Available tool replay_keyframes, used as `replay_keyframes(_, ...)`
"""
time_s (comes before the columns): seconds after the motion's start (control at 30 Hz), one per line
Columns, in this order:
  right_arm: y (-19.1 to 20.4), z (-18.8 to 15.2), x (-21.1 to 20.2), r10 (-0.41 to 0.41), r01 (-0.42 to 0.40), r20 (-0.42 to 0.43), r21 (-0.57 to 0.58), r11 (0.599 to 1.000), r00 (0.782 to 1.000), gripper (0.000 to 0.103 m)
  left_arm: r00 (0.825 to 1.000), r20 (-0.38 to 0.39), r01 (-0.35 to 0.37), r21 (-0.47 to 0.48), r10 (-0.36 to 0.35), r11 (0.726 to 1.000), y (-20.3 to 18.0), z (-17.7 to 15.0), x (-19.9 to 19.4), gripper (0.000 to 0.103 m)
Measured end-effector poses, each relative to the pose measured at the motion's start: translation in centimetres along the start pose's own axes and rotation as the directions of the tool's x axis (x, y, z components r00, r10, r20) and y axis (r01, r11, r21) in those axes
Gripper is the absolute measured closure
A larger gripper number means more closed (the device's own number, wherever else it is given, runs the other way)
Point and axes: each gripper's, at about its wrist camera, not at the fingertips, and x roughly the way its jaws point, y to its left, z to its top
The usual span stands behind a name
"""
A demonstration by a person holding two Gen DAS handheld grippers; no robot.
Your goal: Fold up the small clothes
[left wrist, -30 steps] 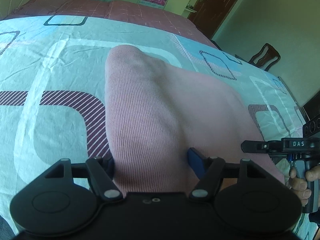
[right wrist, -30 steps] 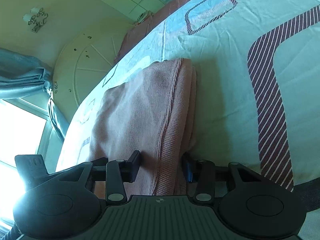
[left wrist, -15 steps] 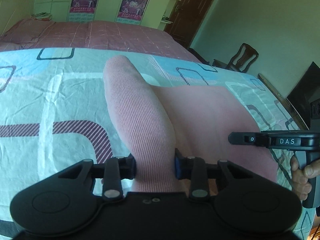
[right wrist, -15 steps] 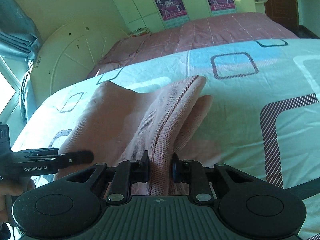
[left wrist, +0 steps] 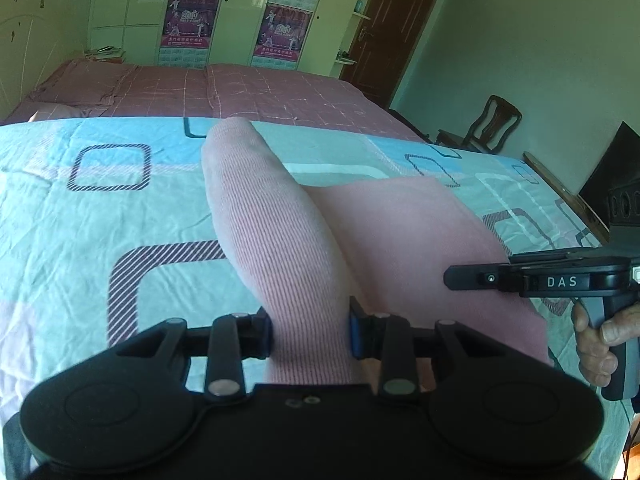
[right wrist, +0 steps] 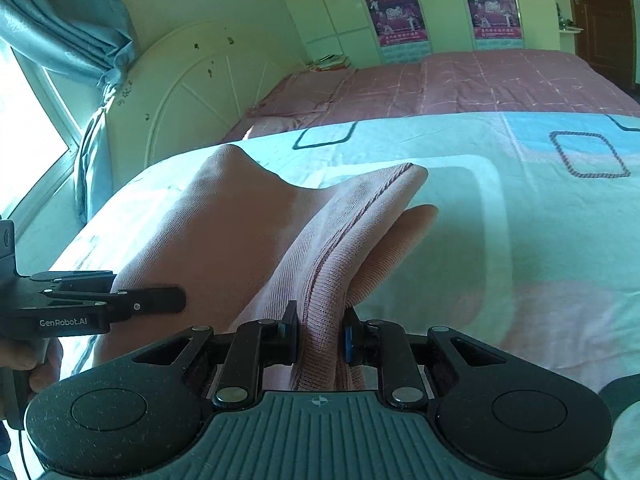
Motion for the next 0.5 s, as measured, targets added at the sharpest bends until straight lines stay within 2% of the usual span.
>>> replay_keyframes(0.27,5.1,-1.5,4.4,0.051,-0.050,-0.052,0.011,0.999,0.997,0.083,1.000,-0.010,0.014,-0.111,-0.016,0.994,6.6,-3.2,-2.4,0.071)
replay_keyframes(0.33,5.5,-2.1,5.7,0.029,-0.028,-0.076,0.020,0.999,0.997,0.083,0.999,-0.038,0.014,-0.142,-0.020,0.990,8.1,-4.0,-2.0,0.068)
replay_keyframes(0.43,3.9,-3.3,7.4,-0.028,0.041,-0.132,0.093,0.995,0.991,0.083,0.999,-0.044,0.016,-0.187,-0.024,0.982,10.2,-5.6,-1.8,0.054)
replay_keyframes(0.47,3.1,-3.6,7.7,-0.017,0.034,-0.137,0.125,0.992,0.990,0.081,0.999,-0.039,0.007,-0.189,-0.015,0.982,10.5,-5.9,-1.8,0.042)
replay_keyframes(0.5,2.6,-3.8,7.9,-0.012,0.031,-0.132,0.147,0.989,0.991,0.078,0.999,-0.034,0.004,-0.191,-0.011,0.982,10.6,-6.2,-1.8,0.037)
